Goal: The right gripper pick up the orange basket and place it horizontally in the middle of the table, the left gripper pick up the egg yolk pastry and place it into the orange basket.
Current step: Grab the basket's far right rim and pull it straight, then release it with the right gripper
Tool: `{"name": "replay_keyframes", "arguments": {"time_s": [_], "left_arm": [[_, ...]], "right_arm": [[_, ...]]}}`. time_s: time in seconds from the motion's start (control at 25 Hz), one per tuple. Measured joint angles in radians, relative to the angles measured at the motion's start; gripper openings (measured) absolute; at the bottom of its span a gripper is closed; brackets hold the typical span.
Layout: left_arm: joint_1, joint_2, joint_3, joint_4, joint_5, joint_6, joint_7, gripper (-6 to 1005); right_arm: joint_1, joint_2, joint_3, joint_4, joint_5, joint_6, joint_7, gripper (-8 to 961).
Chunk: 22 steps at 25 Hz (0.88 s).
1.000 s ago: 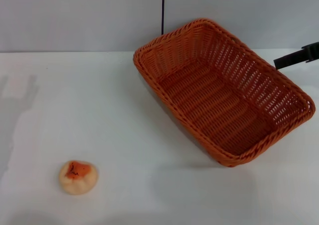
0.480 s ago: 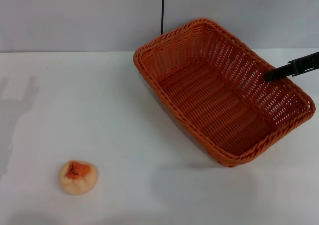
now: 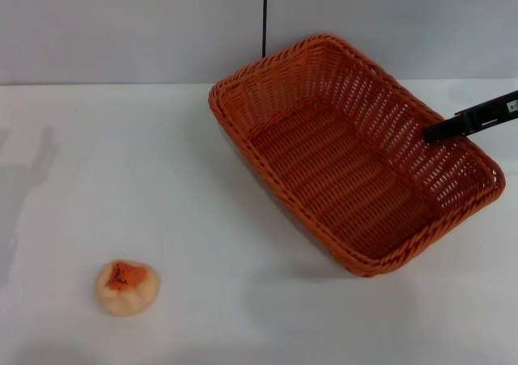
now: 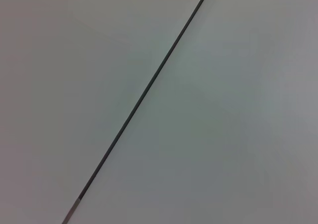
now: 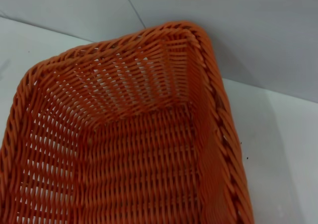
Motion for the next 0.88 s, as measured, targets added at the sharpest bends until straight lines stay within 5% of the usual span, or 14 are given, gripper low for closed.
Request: {"name": "replay_keyframes", "arguments": {"time_s": [0.88], "left_arm": [[0.007, -0.002, 0.0, 0.0, 0.0, 0.006, -0.005, 813]], "right_arm": [[-0.067, 0.008, 0.009, -0.09, 0.089, -0.051, -0.023, 168]]}}
